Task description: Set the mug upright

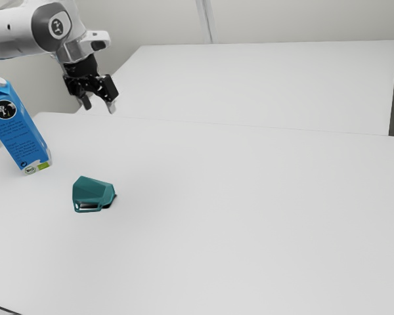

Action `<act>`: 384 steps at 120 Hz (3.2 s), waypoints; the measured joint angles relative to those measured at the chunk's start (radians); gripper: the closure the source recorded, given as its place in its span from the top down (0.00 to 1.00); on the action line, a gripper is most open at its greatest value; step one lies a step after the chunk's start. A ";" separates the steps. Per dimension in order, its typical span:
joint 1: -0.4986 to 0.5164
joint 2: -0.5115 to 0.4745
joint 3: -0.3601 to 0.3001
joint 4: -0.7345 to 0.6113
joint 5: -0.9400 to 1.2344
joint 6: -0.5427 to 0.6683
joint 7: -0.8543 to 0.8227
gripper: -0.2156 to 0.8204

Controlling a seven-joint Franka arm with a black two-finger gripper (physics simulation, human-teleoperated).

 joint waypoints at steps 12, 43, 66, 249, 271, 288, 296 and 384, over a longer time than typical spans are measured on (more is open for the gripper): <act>0.012 -0.023 0.014 -0.028 0.009 0.021 0.002 0.77; -0.017 -0.203 0.060 -0.293 0.038 0.174 0.017 0.77; 0.048 -0.309 0.129 -0.524 -0.092 0.333 0.039 0.77; 0.518 0.207 0.185 -0.526 -0.994 0.091 1.156 0.74; 0.523 0.274 0.184 -0.457 -1.026 0.055 1.226 0.74; 0.508 0.287 0.171 -0.455 -1.053 0.036 1.267 0.74; 0.497 0.287 0.165 -0.460 -1.063 0.029 1.284 0.74; 0.432 0.260 0.163 -0.495 -1.111 -0.003 1.384 0.15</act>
